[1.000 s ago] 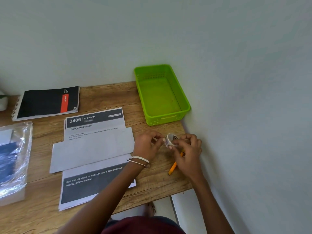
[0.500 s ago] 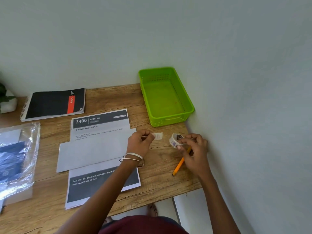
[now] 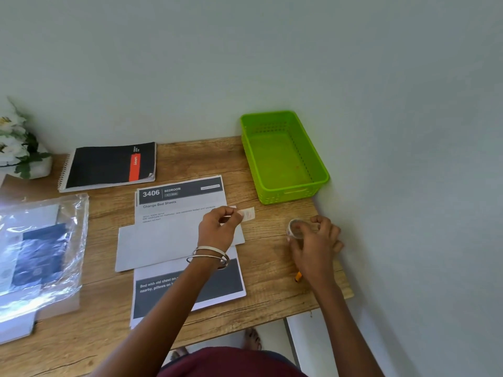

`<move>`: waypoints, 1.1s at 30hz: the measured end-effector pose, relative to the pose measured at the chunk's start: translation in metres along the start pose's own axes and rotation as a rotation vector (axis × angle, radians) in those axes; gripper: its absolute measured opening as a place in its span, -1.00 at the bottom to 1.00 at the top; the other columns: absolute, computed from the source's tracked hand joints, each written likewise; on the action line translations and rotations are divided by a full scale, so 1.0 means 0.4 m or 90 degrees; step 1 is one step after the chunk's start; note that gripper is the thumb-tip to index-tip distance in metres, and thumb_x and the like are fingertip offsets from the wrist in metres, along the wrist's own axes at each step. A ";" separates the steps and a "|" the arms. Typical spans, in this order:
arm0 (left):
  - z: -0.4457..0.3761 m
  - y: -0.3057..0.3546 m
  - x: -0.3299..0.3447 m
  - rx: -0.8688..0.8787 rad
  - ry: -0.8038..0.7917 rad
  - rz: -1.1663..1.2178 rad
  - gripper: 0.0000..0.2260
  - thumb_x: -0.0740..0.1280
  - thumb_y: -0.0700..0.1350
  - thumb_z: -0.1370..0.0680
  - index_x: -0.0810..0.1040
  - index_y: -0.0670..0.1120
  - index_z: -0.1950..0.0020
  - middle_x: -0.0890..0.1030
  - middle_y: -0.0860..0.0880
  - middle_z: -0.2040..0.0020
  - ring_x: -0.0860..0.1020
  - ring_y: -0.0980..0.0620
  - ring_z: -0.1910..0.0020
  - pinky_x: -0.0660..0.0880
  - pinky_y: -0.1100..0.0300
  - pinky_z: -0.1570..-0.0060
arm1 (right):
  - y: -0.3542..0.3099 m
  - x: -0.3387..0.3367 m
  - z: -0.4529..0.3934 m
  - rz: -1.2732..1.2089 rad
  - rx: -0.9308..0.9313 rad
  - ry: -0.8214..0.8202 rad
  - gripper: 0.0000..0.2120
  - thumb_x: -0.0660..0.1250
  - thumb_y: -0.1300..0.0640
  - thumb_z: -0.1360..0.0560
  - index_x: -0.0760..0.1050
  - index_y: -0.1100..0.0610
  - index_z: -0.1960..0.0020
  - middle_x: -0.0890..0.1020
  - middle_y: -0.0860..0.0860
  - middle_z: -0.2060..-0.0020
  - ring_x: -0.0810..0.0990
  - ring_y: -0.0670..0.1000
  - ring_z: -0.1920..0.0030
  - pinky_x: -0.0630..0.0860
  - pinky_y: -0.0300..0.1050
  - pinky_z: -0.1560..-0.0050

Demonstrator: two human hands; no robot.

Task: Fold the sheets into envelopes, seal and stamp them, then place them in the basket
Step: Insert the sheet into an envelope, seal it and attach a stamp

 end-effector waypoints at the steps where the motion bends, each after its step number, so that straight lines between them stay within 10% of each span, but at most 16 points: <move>1: 0.001 0.004 -0.014 0.012 0.009 -0.003 -0.92 0.39 -0.14 -0.47 0.63 -0.14 0.14 0.65 -0.13 0.11 0.53 0.06 0.24 0.49 0.11 0.16 | -0.017 -0.009 0.002 -0.022 -0.003 0.021 -0.78 0.44 0.05 -0.40 0.60 0.00 -0.04 0.42 0.12 -0.17 0.26 0.15 -0.20 0.28 0.12 -0.07; 10: 0.071 0.117 -0.147 0.400 0.170 -0.316 -0.87 0.35 0.03 -0.43 0.62 0.00 0.17 0.58 0.02 0.00 0.44 -0.04 -0.07 0.30 0.08 0.07 | -0.268 0.069 0.047 -0.721 0.199 -0.287 -0.74 0.36 -0.04 -0.50 0.64 0.16 0.14 0.66 0.03 0.24 0.57 -0.08 0.21 0.43 -0.16 0.17; 17: 0.150 0.143 -0.190 0.618 0.266 -0.492 -0.96 0.41 -0.01 -0.46 0.61 0.07 0.18 0.45 0.03 -0.17 0.36 -0.10 -0.17 0.24 -0.06 -0.07 | -0.353 0.120 0.076 -0.813 0.287 -0.419 -0.85 0.46 0.07 -0.42 0.65 0.15 0.10 0.67 0.05 0.27 0.60 0.00 0.22 0.43 -0.16 0.25; 23: 0.130 0.117 -0.232 0.547 0.226 -0.462 -0.90 0.40 0.09 -0.44 0.63 0.09 0.18 0.47 0.01 -0.19 0.35 -0.11 -0.22 0.24 -0.08 -0.09 | -0.358 0.134 0.079 -0.837 0.326 -0.397 -0.96 0.46 0.15 -0.41 0.65 0.11 0.15 0.69 0.04 0.25 0.60 -0.04 0.30 0.42 -0.22 0.32; 33: 0.035 -0.004 -0.243 0.090 0.073 -0.164 -0.89 0.42 0.13 -0.40 0.64 0.13 0.17 0.49 0.17 -0.15 0.28 0.09 -0.21 0.22 -0.02 -0.12 | -0.345 0.121 0.071 -0.720 0.234 -0.348 -0.89 0.44 0.10 -0.44 0.66 0.11 0.07 0.68 0.02 0.14 0.51 -0.05 0.17 0.43 -0.17 0.21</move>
Point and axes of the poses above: each hand's wrist, its own z-axis away from the middle knuckle, its own x-axis out of the palm, y = z × x, the point moved 8 cm from there along -z, towards the middle knuckle
